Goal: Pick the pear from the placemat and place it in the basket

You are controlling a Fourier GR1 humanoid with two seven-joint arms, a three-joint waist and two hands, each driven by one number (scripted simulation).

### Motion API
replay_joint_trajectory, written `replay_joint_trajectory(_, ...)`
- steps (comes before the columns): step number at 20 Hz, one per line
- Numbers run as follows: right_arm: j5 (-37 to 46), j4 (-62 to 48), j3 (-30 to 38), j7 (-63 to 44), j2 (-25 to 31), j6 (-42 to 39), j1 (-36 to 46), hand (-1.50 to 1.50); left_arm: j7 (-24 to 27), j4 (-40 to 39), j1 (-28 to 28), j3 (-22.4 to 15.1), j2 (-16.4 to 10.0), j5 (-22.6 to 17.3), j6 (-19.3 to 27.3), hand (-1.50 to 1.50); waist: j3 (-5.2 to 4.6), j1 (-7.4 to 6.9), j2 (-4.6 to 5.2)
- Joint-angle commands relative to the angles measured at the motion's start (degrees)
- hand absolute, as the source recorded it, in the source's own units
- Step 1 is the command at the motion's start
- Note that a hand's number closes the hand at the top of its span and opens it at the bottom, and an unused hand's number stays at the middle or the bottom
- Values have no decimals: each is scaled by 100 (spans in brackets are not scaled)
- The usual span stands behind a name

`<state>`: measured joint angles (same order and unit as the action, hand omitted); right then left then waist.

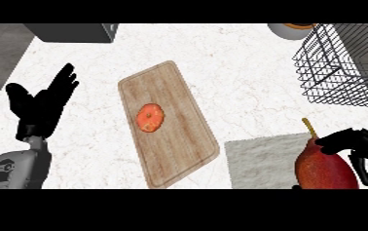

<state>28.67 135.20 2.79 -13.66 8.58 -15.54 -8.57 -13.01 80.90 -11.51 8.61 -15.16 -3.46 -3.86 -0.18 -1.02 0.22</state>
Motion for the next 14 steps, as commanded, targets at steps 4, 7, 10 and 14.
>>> replay_joint_trajectory(4,-516,-544,1441,-1606,920,-318,2388,150,134,-293,-48,140,-83,4,-37,0,8,46,-9)
replay_joint_trajectory(7,-291,-1681,1526,-1324,1181,-125,2934,150,234,-414,-156,86,-77,68,-99,0,15,57,-8)
replay_joint_trajectory(10,-699,-2472,2107,-1089,1731,-294,3391,150,0,-114,-140,-20,167,78,119,0,18,54,-14)
replay_joint_trajectory(14,-910,-3289,2400,-129,2012,-291,3208,150,147,-325,-116,175,-58,38,-85,0,18,87,-16)
